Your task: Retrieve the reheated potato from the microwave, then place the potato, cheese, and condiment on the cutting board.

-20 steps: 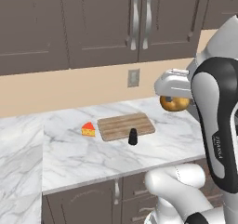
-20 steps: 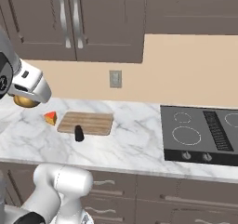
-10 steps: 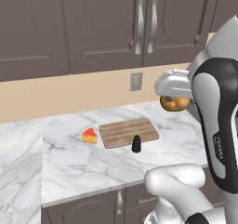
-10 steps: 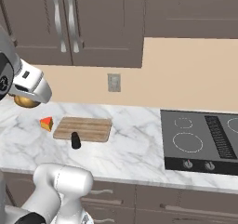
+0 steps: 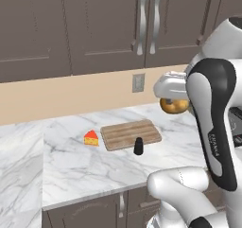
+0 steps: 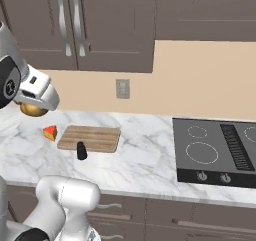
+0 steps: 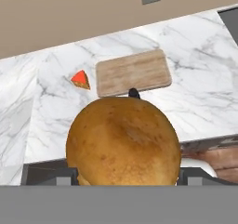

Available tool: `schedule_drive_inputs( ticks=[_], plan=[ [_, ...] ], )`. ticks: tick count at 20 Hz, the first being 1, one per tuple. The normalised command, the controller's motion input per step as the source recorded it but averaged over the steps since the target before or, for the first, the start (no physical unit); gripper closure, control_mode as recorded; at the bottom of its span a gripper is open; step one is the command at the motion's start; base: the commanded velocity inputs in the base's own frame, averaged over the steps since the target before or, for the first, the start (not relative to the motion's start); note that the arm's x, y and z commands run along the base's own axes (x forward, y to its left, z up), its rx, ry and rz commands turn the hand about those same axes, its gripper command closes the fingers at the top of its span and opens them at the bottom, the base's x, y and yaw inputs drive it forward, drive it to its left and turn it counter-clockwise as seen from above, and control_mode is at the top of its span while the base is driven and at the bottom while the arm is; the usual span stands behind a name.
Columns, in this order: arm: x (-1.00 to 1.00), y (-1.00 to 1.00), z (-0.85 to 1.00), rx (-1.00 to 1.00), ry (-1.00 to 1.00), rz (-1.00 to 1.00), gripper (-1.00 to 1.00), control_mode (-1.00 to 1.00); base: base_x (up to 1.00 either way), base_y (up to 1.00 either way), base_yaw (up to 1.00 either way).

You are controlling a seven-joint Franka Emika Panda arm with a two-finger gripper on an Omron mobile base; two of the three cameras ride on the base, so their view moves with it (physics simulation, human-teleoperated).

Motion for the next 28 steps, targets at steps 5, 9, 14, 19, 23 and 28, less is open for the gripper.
schedule_drive_inputs(
  ticks=[5,9,14,19,23,28],
  plan=[
    [0.26,0.00,-0.59,-0.04,0.05,0.00,1.00,-1.00,0.00,0.00,0.00],
    [0.23,0.00,-0.44,-0.03,0.01,0.00,1.00,-1.00,0.00,0.00,0.00],
    [0.39,0.00,-0.34,0.00,0.00,0.00,1.00,-1.00,0.00,0.00,0.00],
    [0.73,0.00,-0.34,0.00,0.00,0.01,1.00,-1.00,0.00,0.00,0.00],
    [0.75,0.00,-0.37,0.00,0.01,0.02,1.00,-1.00,0.00,0.00,0.00],
    [0.78,0.00,-0.44,0.00,0.05,0.03,1.00,-1.00,0.00,0.00,0.00]
  ],
)
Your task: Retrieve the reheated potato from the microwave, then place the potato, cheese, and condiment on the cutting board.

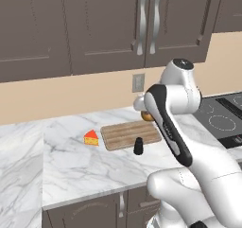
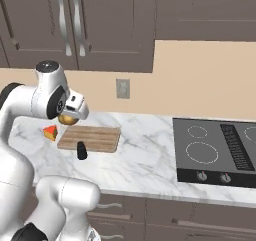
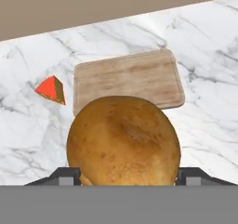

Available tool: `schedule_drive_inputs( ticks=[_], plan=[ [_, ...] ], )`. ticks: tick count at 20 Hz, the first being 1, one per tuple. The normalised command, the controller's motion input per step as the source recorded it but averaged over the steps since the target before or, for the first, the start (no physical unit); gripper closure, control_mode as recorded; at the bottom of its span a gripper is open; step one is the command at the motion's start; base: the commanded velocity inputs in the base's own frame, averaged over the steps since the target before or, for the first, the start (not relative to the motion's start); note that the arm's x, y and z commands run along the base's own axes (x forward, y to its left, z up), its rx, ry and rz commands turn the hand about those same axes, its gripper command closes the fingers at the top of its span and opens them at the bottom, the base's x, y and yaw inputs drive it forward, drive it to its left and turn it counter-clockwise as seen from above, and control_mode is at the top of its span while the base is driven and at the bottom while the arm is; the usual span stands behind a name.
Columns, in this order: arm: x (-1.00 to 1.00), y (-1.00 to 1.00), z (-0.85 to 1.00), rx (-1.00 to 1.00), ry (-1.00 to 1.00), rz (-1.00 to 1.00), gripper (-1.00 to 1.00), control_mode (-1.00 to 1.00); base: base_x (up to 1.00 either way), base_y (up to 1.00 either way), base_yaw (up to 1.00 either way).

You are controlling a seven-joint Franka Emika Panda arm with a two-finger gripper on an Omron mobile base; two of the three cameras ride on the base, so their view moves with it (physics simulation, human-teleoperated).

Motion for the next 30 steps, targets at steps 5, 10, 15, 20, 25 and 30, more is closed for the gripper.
schedule_drive_inputs(
  ticks=[5,10,15,20,25,30],
  plan=[
    [0.85,0.03,-0.50,0.00,0.08,0.04,1.00,-1.00,0.00,0.00,0.00],
    [0.57,0.18,-0.57,0.00,0.07,0.05,1.00,-1.00,0.00,0.00,0.00],
    [0.52,0.19,-0.60,0.00,0.06,0.04,1.00,-1.00,0.00,0.00,0.00],
    [0.52,0.01,-0.59,0.00,0.00,0.02,1.00,-1.00,0.00,0.00,0.00],
    [0.40,0.00,-0.51,0.00,0.00,0.02,1.00,-1.00,0.00,0.00,0.00],
    [0.49,0.04,-0.47,0.00,0.00,0.02,1.00,-1.00,0.00,0.00,0.00]
  ],
)
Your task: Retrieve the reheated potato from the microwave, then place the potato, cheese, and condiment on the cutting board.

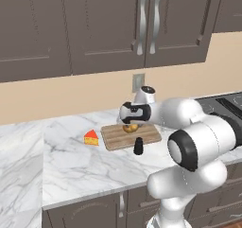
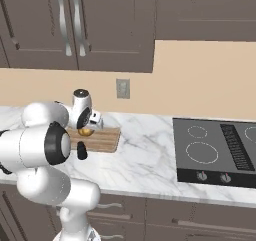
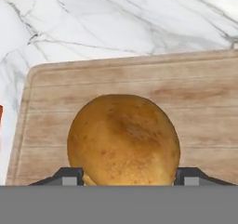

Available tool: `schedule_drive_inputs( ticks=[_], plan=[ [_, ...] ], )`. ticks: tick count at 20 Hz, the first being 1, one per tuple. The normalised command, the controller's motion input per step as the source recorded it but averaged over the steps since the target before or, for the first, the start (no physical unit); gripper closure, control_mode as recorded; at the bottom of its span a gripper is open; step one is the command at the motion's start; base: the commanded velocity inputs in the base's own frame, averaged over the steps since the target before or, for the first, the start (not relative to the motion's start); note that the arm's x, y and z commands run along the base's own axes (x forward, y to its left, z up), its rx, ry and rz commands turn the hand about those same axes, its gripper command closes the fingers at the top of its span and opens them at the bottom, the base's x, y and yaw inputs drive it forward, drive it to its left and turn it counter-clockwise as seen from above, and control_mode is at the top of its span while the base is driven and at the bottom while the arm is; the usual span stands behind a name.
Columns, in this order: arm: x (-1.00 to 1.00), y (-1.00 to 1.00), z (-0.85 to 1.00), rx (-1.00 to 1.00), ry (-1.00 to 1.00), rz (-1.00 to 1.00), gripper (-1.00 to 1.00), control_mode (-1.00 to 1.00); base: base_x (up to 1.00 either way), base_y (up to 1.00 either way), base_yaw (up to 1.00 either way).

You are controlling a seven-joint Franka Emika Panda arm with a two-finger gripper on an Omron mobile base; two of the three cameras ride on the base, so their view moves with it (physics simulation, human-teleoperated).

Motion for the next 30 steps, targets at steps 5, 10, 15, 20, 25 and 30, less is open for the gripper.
schedule_drive_inputs(
  ticks=[5,10,15,20,25,30],
  plan=[
    [0.52,0.01,-0.44,0.00,0.00,0.01,1.00,-1.00,0.00,0.00,0.00],
    [0.16,0.03,-0.40,0.00,0.00,0.01,1.00,-1.00,0.00,0.00,0.00],
    [0.00,0.21,-0.51,0.00,0.02,0.01,-1.00,-1.00,0.00,0.00,0.00],
    [-0.24,0.08,-0.40,0.00,0.00,0.00,-1.00,-1.00,0.00,0.00,0.00],
    [-0.49,0.00,-0.41,0.00,0.01,0.00,-1.00,-1.00,0.00,0.00,0.00],
    [-0.45,0.00,-0.39,0.00,0.00,0.00,-1.00,-1.00,0.00,0.00,0.00]
  ],
)
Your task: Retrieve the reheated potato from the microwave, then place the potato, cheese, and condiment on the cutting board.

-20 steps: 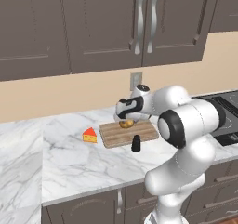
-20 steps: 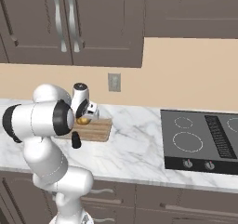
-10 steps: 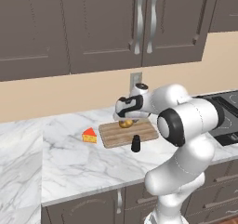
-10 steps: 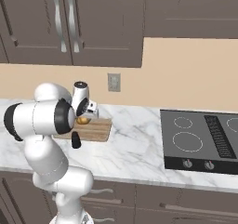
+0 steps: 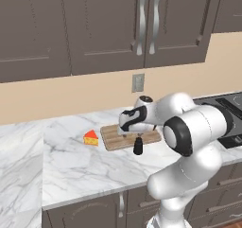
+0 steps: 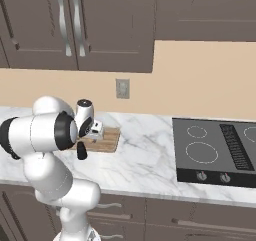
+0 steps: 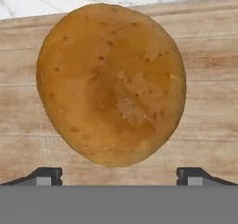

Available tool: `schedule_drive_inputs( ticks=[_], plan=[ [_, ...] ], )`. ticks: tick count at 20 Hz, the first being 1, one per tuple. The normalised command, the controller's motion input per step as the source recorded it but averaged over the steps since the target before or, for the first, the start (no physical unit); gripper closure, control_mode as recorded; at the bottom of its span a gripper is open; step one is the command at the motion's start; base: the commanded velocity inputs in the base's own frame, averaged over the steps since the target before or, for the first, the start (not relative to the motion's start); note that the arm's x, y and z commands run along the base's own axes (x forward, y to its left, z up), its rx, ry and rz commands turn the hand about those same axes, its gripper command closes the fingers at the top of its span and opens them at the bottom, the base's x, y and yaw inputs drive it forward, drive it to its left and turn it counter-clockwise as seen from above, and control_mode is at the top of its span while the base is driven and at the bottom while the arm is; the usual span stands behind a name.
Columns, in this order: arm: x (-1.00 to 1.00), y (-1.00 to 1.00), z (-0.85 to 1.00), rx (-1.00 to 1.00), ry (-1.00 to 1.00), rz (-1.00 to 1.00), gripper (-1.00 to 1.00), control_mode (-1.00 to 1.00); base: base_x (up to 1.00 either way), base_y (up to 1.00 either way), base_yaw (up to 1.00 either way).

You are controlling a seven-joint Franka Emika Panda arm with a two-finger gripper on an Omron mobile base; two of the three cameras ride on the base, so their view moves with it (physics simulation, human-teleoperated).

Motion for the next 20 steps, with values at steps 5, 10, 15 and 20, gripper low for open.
schedule_drive_inputs(
  ticks=[5,10,15,20],
  plan=[
    [-0.03,0.00,0.15,0.00,0.00,0.00,-1.00,-1.00,0.00,0.00,0.00],
    [0.00,0.00,0.58,0.00,-0.03,0.00,-1.00,-1.00,0.00,0.00,0.00],
    [-0.06,0.04,0.62,0.00,-0.01,0.00,-1.00,-1.00,0.00,0.00,0.00],
    [-0.14,0.24,0.65,0.00,0.05,0.00,-1.00,-1.00,0.00,0.00,0.00]
  ],
)
